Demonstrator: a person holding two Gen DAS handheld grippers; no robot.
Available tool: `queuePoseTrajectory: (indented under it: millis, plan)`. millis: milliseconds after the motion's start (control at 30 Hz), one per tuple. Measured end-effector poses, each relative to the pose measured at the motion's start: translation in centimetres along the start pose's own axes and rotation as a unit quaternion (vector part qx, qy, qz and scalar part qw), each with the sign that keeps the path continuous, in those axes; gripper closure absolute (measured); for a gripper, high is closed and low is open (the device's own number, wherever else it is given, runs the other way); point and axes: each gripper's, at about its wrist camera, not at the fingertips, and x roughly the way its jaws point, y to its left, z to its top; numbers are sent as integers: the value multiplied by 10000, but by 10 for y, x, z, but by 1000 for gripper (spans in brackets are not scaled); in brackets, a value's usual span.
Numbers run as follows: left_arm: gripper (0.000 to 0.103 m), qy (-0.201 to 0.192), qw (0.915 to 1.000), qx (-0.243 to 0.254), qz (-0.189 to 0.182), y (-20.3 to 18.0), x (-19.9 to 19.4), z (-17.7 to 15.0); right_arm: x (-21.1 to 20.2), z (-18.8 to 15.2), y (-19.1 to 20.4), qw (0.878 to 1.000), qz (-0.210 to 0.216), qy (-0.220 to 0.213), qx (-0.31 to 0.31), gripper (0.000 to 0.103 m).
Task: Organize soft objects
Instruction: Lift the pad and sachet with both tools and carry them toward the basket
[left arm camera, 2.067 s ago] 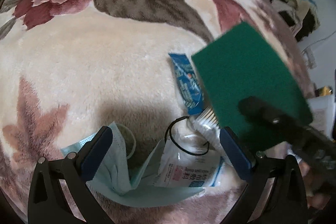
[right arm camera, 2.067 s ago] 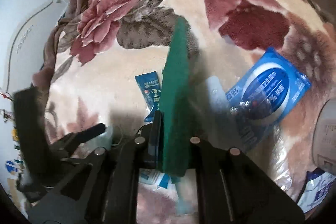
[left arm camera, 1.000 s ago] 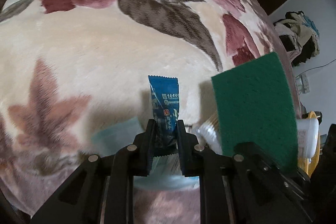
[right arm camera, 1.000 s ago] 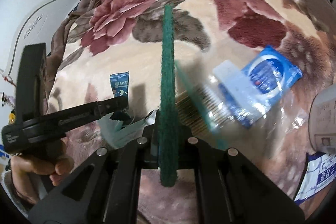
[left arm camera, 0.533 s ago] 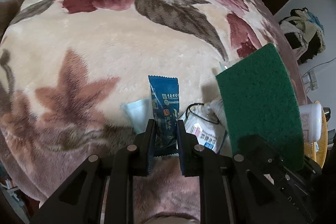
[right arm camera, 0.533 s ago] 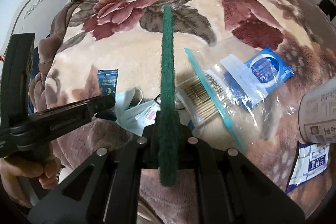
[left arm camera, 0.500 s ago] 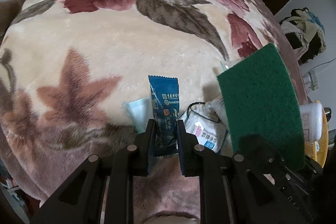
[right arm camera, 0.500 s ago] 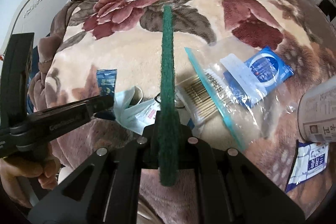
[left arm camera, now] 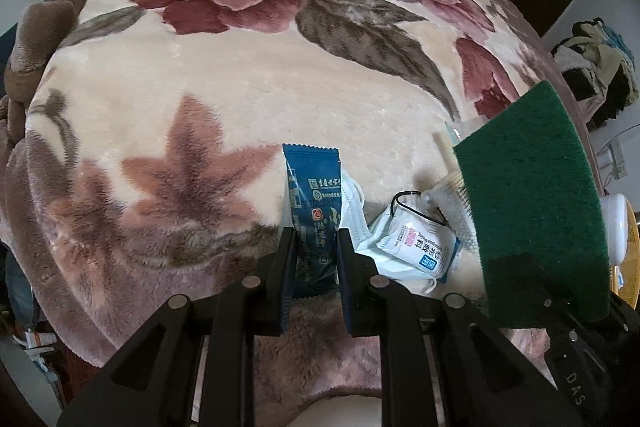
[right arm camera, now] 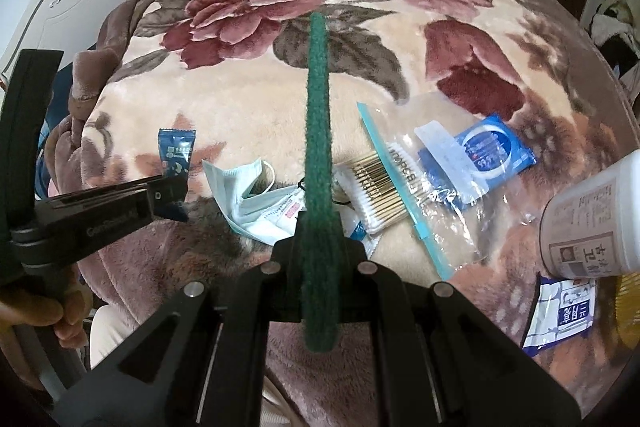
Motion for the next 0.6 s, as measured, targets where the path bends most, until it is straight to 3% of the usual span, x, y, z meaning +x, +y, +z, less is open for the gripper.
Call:
queuePoseTrajectory:
  millis: [600]
  plan:
    - [84,-269,9995,153,-118,-44,-26,12,-38,13,-29,9992,-195,-318,104,95]
